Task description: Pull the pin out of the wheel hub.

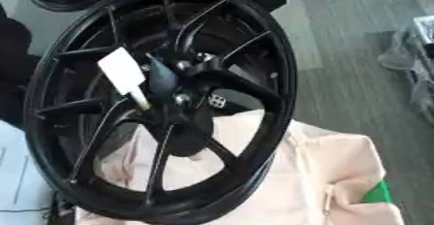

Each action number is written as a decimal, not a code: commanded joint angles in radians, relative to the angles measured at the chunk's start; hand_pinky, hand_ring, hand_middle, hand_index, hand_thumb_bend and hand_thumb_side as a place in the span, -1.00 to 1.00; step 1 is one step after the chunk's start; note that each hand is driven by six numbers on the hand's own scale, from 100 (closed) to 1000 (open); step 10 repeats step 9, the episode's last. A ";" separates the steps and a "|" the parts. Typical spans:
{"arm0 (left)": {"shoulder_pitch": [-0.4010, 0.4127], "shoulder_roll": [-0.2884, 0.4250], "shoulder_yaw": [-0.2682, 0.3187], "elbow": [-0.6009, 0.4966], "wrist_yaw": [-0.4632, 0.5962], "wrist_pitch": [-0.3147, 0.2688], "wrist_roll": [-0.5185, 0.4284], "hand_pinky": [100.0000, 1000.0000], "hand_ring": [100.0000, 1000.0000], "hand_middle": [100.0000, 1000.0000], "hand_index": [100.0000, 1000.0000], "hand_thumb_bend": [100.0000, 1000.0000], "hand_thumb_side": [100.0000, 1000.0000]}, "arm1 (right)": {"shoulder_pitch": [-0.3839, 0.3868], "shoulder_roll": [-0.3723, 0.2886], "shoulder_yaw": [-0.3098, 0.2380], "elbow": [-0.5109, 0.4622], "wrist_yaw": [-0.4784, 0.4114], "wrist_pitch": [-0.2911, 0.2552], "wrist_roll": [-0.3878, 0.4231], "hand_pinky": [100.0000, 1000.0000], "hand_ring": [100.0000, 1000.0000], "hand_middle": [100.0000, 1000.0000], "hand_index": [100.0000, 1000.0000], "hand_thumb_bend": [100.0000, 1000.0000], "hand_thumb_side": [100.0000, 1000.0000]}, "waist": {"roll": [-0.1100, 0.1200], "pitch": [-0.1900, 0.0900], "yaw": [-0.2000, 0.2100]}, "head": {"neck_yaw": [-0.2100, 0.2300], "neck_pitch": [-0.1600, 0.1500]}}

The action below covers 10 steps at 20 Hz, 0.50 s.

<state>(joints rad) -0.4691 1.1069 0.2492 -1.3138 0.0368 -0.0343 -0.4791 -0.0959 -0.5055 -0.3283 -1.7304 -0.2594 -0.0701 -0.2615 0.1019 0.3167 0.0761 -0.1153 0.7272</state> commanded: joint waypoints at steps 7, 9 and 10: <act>-0.031 -0.012 -0.030 -0.176 0.157 0.076 0.244 0.30 0.36 0.23 0.35 -0.57 -0.17 | -0.015 -0.027 0.000 -0.019 -0.001 -0.001 0.011 0.35 0.17 0.09 0.40 -1.00 0.12 | -0.006 -0.016 -0.007 | 0.011 -0.017; -0.032 -0.034 -0.040 -0.221 0.181 0.112 0.306 0.28 0.36 0.25 0.36 -0.62 -0.14 | -0.018 -0.025 0.002 -0.019 -0.003 -0.001 0.012 0.35 0.17 0.09 0.40 -1.00 0.12 | -0.008 -0.015 -0.011 | 0.014 -0.019; -0.032 -0.034 -0.040 -0.221 0.181 0.112 0.306 0.28 0.36 0.25 0.36 -0.62 -0.14 | -0.018 -0.025 0.002 -0.019 -0.003 -0.001 0.012 0.35 0.17 0.09 0.40 -1.00 0.12 | -0.008 -0.015 -0.011 | 0.014 -0.019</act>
